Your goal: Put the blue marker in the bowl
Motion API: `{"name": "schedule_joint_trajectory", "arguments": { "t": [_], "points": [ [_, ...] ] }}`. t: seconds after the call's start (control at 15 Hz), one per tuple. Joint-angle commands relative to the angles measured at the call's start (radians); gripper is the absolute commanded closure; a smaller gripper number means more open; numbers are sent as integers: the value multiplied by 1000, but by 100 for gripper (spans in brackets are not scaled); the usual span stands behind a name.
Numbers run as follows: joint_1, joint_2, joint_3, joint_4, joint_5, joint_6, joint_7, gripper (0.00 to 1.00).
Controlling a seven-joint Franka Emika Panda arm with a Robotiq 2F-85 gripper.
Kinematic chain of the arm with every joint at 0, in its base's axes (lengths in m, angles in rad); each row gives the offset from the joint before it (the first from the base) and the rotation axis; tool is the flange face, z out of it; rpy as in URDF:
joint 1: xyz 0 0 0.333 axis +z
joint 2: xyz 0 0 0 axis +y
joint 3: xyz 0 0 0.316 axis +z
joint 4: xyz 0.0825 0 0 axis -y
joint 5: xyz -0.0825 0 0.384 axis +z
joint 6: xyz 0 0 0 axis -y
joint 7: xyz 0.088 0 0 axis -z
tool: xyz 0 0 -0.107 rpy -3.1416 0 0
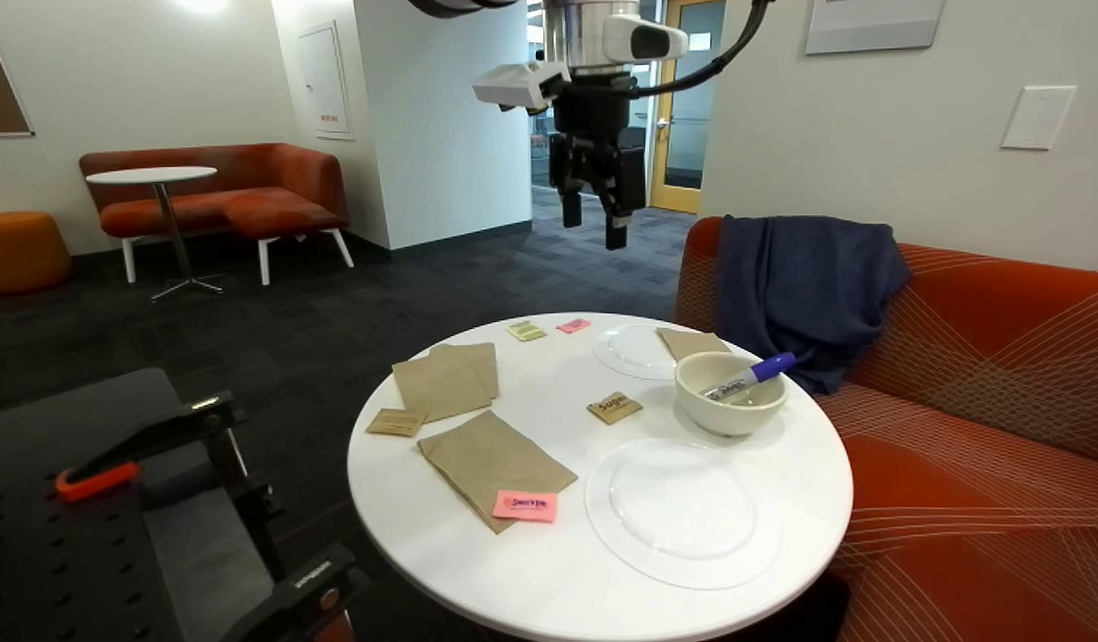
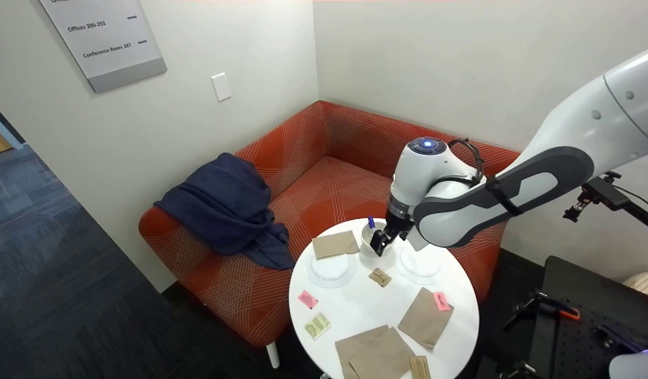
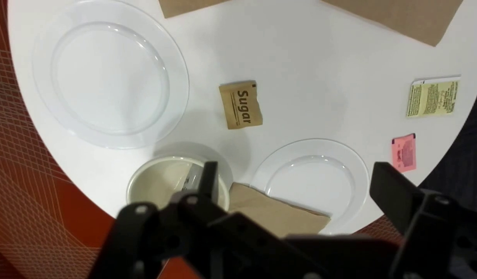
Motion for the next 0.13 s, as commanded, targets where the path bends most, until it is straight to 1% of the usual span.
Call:
{"name": "schedule_joint_trajectory", "arguments": {
  "t": [0.0, 0.07],
  "points": [
    [-17, -1, 16, 1, -11, -2, 7, 0],
    [-17, -1, 16, 1, -11, -2, 7, 0]
  ]
}}
